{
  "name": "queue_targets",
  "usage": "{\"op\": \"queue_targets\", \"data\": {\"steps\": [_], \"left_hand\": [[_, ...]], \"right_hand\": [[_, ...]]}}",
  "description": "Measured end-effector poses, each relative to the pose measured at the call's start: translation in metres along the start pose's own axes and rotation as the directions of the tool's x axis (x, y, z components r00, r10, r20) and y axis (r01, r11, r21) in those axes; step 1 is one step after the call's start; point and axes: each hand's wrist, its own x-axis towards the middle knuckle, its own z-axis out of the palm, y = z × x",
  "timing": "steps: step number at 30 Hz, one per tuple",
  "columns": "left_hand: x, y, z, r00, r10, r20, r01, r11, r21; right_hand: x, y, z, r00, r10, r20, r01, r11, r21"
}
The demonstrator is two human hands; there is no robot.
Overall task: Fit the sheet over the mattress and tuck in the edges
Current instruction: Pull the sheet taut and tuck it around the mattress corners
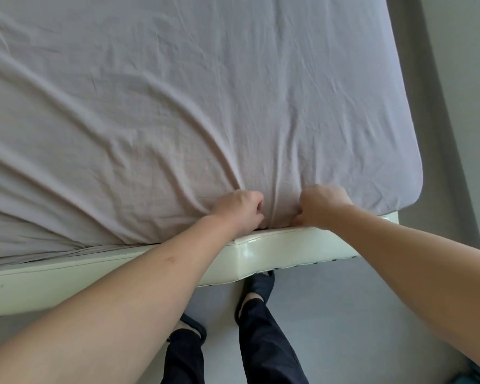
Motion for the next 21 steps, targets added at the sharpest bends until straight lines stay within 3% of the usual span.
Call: {"op": "queue_targets", "data": {"steps": [3, 7, 9, 17, 21], "left_hand": [[0.016, 0.018, 0.008, 0.970, 0.172, -0.171, -0.132, 0.965, 0.225], [0.029, 0.020, 0.023, 0.997, 0.081, -0.001, -0.072, 0.889, 0.453], [0.034, 0.015, 0.032, 0.998, 0.058, 0.021, -0.060, 0.841, 0.538], [0.059, -0.014, 0.055, 0.993, 0.121, -0.007, -0.093, 0.800, 0.593], [0.056, -0.015, 0.052, 0.990, 0.130, 0.061, -0.140, 0.780, 0.610]], "right_hand": [[0.009, -0.003, 0.005, 0.975, -0.156, -0.159, 0.134, 0.981, -0.143], [0.026, 0.007, 0.013, 0.855, -0.350, -0.383, 0.250, 0.925, -0.287], [0.033, 0.009, 0.017, 0.826, -0.419, -0.377, 0.312, 0.897, -0.314], [0.071, 0.016, 0.045, 0.813, -0.447, -0.373, 0.385, 0.894, -0.231], [0.071, 0.028, 0.036, 0.737, -0.511, -0.442, 0.463, 0.858, -0.220]]}}
